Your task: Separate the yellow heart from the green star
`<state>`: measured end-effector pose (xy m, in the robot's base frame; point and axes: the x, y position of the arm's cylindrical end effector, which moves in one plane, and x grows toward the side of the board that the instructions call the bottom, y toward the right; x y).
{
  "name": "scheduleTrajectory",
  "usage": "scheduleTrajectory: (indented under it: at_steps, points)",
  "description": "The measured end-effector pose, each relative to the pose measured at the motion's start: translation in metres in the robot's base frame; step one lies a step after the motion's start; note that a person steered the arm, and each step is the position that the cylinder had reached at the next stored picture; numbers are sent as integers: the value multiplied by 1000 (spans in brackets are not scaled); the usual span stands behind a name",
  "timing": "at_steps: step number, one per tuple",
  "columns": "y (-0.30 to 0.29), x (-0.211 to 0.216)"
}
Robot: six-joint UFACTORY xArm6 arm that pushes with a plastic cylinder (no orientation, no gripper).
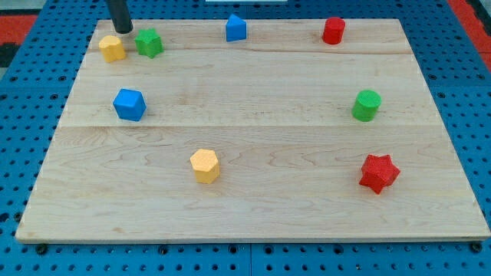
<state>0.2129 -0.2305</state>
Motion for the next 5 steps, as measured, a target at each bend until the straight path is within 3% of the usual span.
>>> scheduleTrajectory:
  at_steps: [3,5]
  points:
    - [-4,64]
    - [-12,63]
